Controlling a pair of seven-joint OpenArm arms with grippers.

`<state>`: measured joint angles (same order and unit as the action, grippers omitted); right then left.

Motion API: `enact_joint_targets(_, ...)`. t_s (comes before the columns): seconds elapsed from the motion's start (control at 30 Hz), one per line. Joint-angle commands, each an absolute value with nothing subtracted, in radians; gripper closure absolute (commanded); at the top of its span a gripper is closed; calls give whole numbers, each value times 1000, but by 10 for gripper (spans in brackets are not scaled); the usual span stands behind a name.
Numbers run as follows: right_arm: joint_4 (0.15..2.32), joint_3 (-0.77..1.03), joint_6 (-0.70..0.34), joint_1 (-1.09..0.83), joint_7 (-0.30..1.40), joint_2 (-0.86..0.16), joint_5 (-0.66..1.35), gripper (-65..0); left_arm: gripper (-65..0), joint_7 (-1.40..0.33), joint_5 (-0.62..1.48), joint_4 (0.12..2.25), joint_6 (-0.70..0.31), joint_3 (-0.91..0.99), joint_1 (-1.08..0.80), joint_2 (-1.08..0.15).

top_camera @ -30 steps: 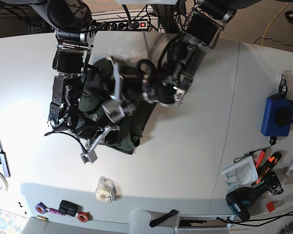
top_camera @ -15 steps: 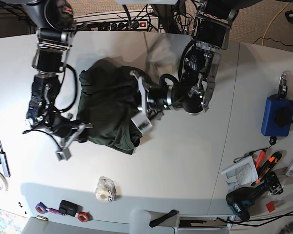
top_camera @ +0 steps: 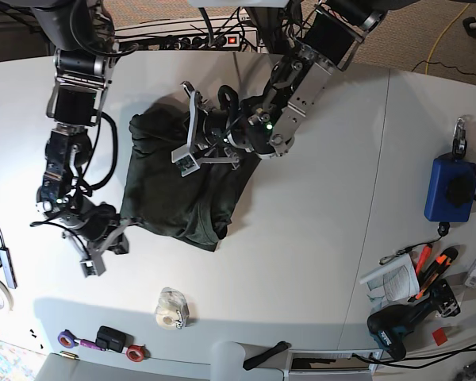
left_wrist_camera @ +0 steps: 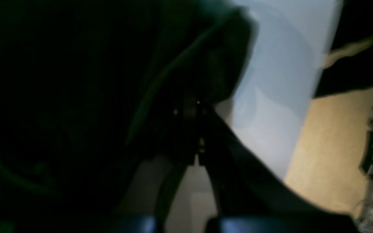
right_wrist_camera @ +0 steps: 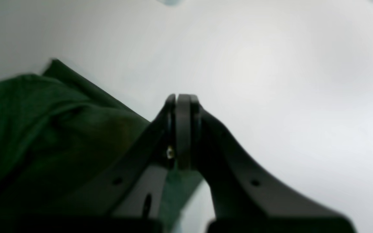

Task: Layout the t-shirt on the table in an organized manner, then fold the t-shirt properly
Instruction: 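Fold the held edge with the left gripper over toward the right gripper, then pull the bundle with both grippers to flatten it into a square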

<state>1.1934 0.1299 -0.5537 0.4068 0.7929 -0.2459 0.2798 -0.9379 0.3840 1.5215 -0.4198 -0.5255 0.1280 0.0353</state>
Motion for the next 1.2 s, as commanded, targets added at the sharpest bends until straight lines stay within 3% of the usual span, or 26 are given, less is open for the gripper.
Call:
enact_joint_targets(0.0,1190,132,-563,435,748,-245,290,0,0,-919,379,1540,-409,-533,144,47)
enact_joint_targets(0.3,959,132,-564,462,685,-201,208,0,0,-917,163,1540,-286,-537,144,47)
enact_joint_targets(0.43,949,132,-568,457,796,-216,227,0,0,-891,47,1535,-217,-537,144,46)
enact_joint_targets(0.73,949,133,-605,427,1087,-347,521,0,0,-817,-47,1534,-122,-537,147,-28)
enact_joint_targets(0.93,949,133,-640,345,1158,-411,699,0,0,-768,-80,1534,-59,-533,147,-91)
enact_joint_targets(1.17,970,133,-645,259,1221,-418,850,0,0,-717,-98,1534,-8,-533,152,-106)
